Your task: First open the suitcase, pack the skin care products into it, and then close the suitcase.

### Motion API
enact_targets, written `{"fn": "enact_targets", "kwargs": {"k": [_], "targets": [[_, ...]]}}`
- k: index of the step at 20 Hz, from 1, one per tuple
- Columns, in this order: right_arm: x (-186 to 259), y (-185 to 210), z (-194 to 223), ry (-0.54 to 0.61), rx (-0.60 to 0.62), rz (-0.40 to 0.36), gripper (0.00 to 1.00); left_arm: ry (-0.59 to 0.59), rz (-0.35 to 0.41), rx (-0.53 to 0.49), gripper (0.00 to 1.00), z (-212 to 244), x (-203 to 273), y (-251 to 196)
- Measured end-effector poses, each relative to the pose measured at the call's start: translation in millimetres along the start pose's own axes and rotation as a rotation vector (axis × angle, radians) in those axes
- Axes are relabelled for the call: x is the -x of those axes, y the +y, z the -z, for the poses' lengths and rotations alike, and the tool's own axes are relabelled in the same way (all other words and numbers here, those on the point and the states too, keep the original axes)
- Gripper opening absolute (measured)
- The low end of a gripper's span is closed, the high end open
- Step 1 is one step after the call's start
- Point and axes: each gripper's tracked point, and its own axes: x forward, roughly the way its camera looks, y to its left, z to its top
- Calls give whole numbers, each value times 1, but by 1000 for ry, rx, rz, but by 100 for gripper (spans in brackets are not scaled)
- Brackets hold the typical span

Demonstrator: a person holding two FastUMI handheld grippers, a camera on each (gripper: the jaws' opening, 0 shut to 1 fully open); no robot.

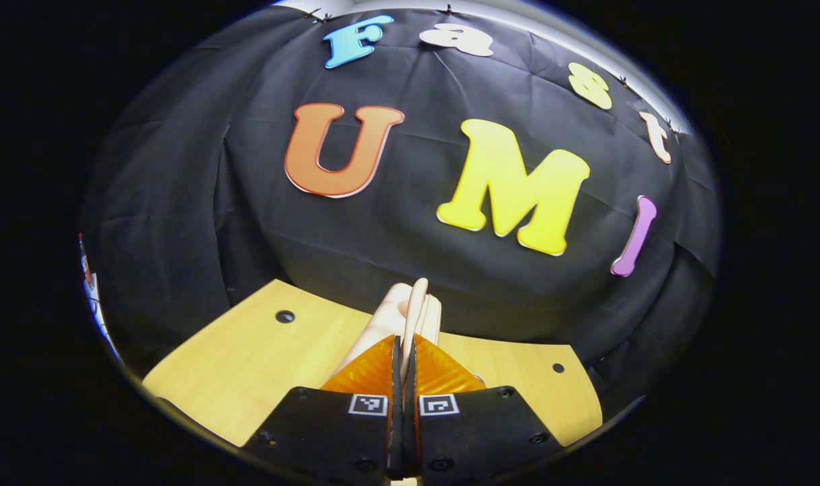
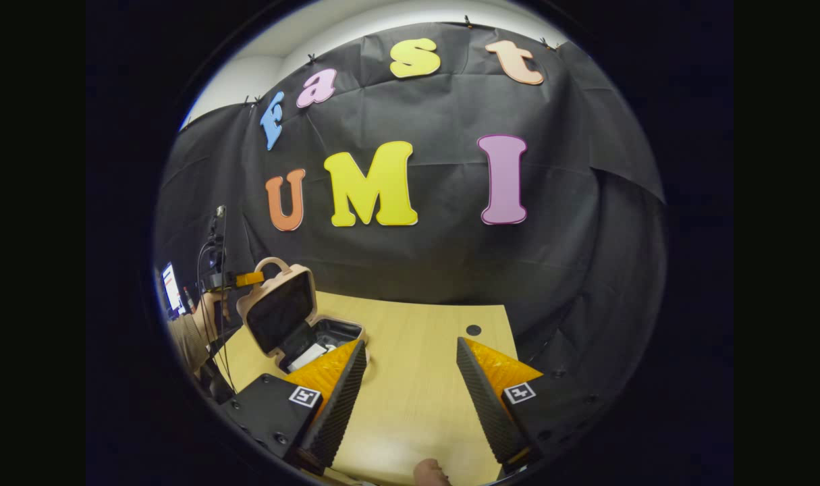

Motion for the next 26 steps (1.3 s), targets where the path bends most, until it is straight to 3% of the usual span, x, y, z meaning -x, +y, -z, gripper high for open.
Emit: {"fn": "enact_targets", "kwargs": {"k": [6,12,17,20,21,24,26], "targets": [[-1,-29,23,40,-69,-9,77,114,68,41,3,58,-7,-84],[7,-60,43,50,-123,-2,80,263,68,-12,3,131,-21,-140],[14,-81,63,72,-170,14,77,372,43,-93,4,186,-26,-160],[18,-90,67,72,-196,25,81,427,21,-153,3,216,-24,-165],[21,-93,66,67,-195,33,77,441,16,-171,3,223,-22,-166],[28,-97,66,49,-200,62,81,478,-12,-233,0,237,-18,-165],[31,-96,65,42,-210,87,81,502,-21,-265,4,243,-15,-167]]}}
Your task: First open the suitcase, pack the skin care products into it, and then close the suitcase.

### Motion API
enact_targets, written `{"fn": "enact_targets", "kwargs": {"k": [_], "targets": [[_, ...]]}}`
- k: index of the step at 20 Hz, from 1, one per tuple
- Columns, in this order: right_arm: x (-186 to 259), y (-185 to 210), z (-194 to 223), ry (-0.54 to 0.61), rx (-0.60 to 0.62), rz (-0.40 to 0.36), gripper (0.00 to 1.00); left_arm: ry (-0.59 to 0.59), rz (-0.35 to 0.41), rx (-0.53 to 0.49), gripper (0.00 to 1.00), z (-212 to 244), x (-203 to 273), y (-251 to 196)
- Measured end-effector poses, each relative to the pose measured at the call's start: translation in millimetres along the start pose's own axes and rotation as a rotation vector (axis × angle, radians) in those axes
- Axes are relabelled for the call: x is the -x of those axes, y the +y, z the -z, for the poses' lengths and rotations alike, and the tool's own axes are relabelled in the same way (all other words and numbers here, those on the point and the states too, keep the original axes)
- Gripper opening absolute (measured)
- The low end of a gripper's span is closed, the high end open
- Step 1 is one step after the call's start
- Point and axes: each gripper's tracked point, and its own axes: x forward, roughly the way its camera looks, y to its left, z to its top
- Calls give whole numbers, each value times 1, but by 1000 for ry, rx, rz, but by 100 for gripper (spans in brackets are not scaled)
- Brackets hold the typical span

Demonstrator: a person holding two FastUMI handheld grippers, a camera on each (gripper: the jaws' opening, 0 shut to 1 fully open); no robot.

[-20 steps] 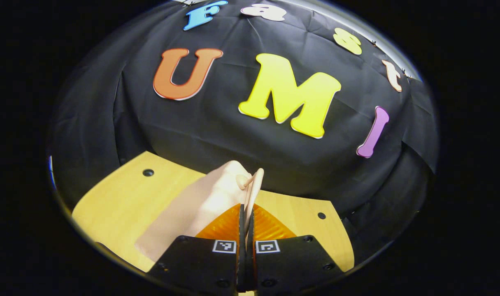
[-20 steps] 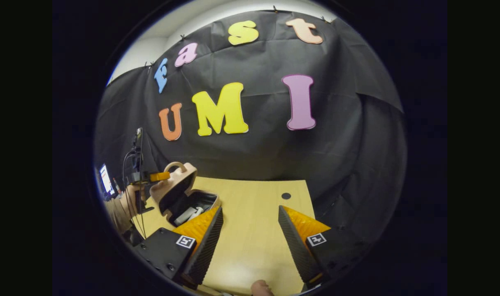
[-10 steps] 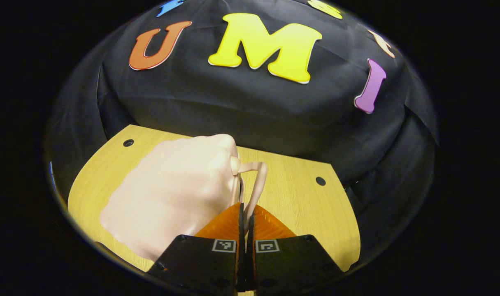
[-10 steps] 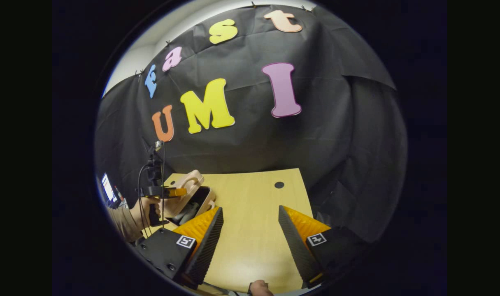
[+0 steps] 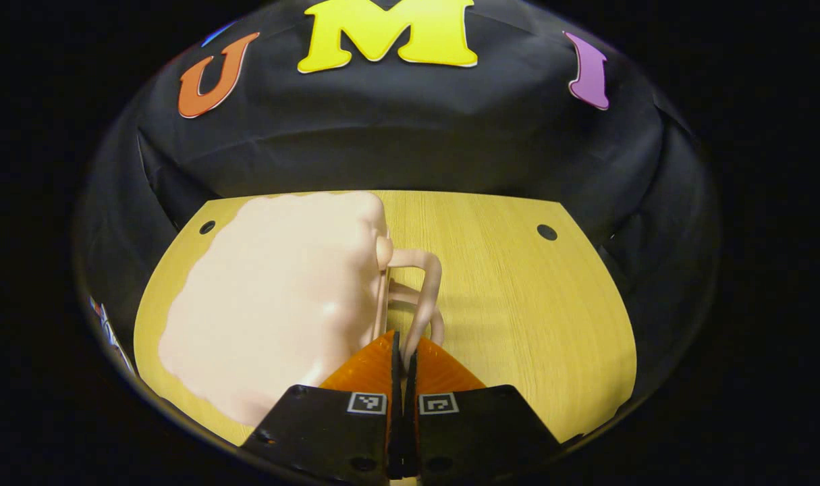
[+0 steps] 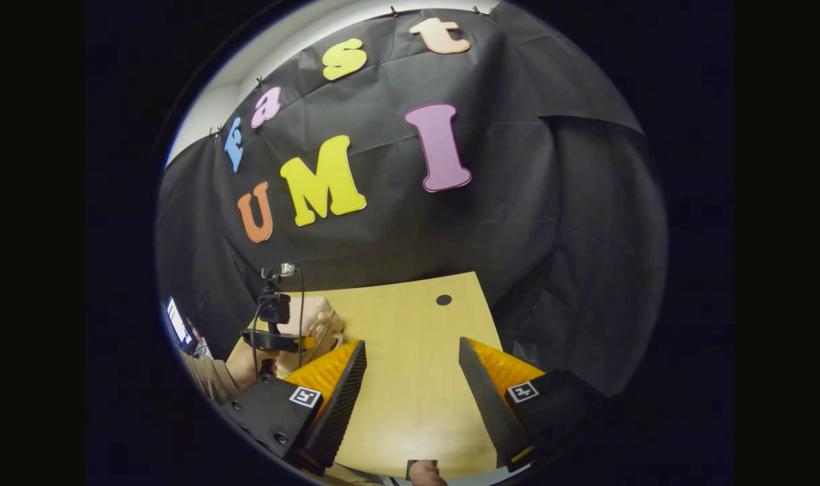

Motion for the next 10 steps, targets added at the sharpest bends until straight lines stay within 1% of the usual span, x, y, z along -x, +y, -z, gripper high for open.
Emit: {"fn": "enact_targets", "kwargs": {"k": [2,3,4,6,7,8,9,10], "targets": [[1,6,1,-7,-15,16,81,17,14,-17,6,5,2,-8],[0,9,2,-8,-22,30,81,29,43,-1,11,10,4,-14],[-1,15,5,-5,-29,35,81,34,54,31,35,13,8,-17],[-3,28,8,-5,-33,49,81,32,84,74,48,17,20,-23],[-3,35,7,-7,-25,62,82,26,106,85,65,17,31,-27],[-1,39,7,-16,-14,86,81,9,131,99,66,15,45,-31],[0,46,4,-29,-5,99,81,-13,146,105,73,11,60,-32],[-1,56,2,-39,1,106,81,-37,161,107,87,7,77,-33]]}}
